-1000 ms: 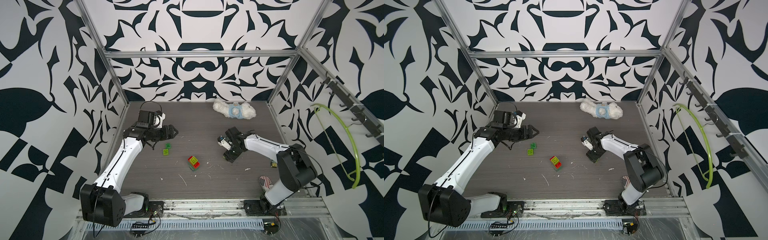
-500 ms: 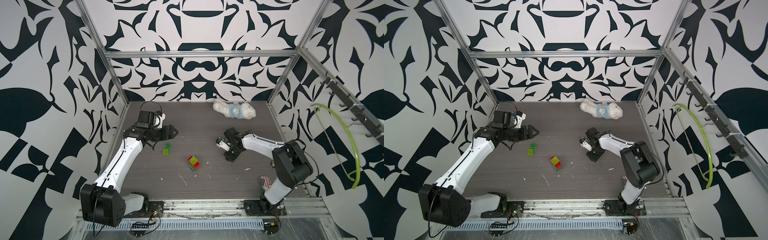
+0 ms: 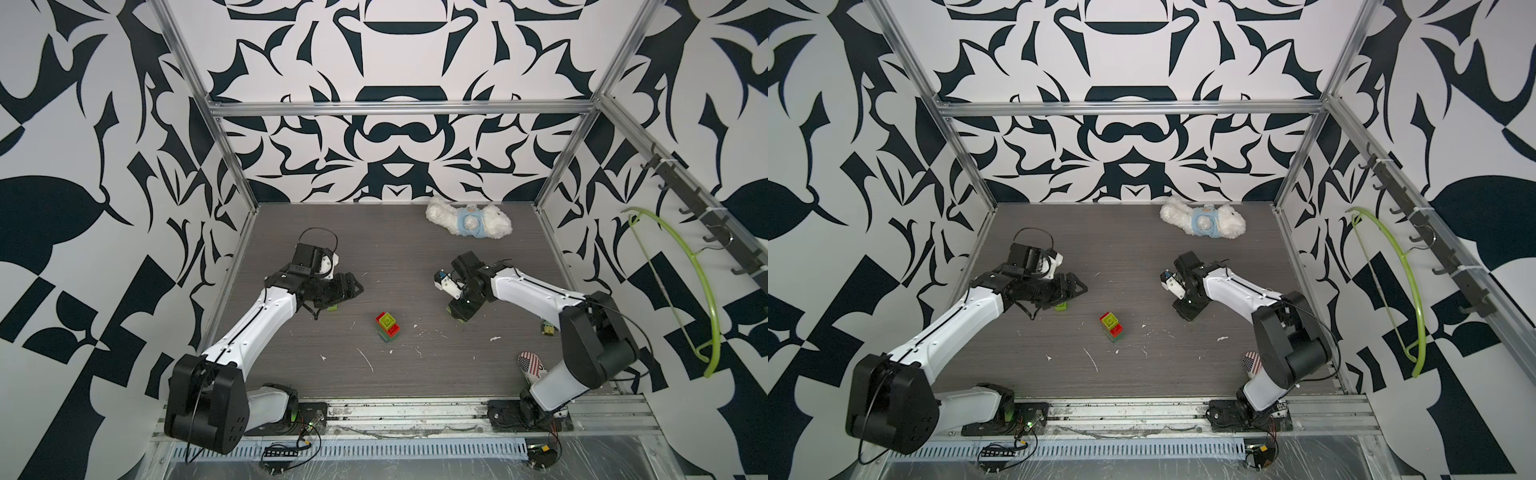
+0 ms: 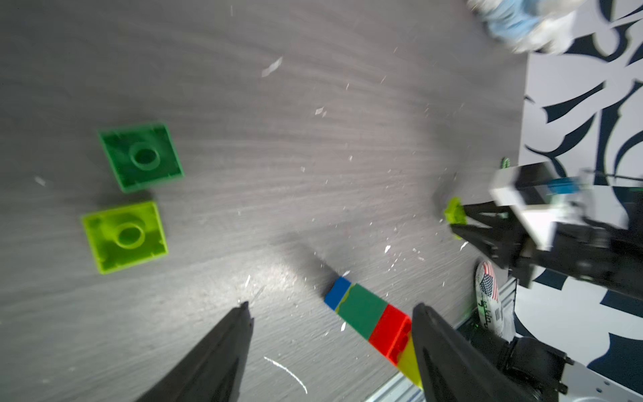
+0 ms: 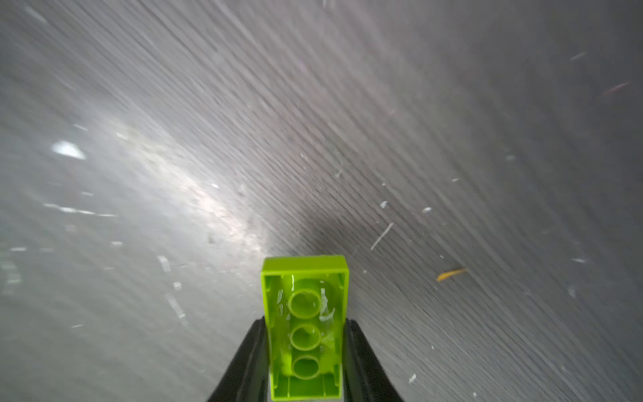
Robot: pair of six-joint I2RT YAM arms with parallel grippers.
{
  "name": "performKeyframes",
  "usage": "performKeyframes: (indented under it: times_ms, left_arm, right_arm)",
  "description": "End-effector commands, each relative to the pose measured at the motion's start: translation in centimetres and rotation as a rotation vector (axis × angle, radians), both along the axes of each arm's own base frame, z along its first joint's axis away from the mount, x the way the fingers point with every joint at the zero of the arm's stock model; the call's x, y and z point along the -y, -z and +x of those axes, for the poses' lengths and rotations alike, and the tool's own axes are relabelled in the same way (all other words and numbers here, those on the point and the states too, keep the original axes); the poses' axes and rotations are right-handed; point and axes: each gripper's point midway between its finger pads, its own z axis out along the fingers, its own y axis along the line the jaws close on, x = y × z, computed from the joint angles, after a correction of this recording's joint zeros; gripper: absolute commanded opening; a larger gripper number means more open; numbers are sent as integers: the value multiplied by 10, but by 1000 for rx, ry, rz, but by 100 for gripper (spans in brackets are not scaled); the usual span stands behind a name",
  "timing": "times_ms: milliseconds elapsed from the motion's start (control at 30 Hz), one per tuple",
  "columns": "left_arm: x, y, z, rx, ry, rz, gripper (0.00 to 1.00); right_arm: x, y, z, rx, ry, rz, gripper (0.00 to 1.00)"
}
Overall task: Assemble a carrot with lego
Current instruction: Pick up the lego brick from the center of the board, then adjust the lego brick at the center of the board.
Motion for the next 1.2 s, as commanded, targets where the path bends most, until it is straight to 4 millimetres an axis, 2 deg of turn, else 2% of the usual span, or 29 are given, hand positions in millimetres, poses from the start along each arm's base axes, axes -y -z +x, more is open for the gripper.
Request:
performKeyframes:
  times_ms: [0,133,367,533,700,800,967,1167]
  left_arm:
    - [15,21,-6,-54,-3,-21,75]
    - [26,47,-21,-127,29,-19,68]
    - [52,67,-25,-170,80,-19,66]
    - [52,77,-33,-198,81,1,65]
    - [50,82,-46,-221,89,3,65]
    - [50,84,-55,-235,99,3,65]
    - [38,91,-58,-229,90,73,66]
    - [36,94,-68,-250,85,49,66]
  right_arm:
    - [-24,-52,4,69,28,168,23]
    - [-28,-70,-1,94,32,218,23]
    - [-30,-66,-6,82,29,209,23]
    - [-32,-67,-8,76,20,206,23]
    - [-42,-78,-11,76,12,225,23]
    - [-54,-85,-16,61,2,242,23]
    - [-80,-97,-26,53,-47,263,23]
    - [-121,-118,-53,70,-223,292,23]
